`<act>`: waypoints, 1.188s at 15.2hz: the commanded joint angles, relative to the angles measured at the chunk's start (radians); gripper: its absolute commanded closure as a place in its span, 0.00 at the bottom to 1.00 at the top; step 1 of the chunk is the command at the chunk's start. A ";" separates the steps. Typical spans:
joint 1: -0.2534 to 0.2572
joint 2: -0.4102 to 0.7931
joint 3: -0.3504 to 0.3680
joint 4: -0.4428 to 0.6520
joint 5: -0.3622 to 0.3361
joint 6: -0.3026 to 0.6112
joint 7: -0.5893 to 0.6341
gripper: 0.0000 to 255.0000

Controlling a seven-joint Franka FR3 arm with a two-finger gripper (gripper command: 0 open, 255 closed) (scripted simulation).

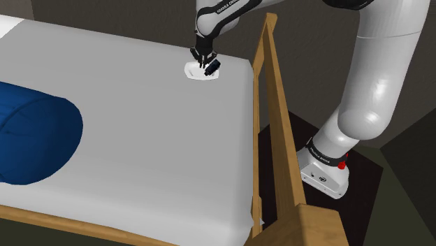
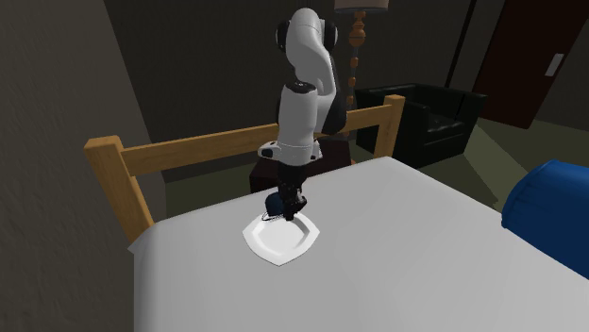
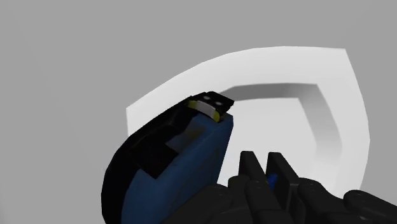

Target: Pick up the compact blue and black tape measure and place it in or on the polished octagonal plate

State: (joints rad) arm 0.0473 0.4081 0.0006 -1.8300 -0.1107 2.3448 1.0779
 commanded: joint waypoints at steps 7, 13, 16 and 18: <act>0.001 -0.022 0.001 0.003 0.002 -0.025 -0.001 0.00; 0.004 -0.077 0.005 0.019 0.006 -0.096 -0.004 0.00; 0.004 -0.077 0.005 0.019 0.006 -0.096 -0.004 0.00; 0.004 -0.077 0.005 0.019 0.006 -0.096 -0.004 0.00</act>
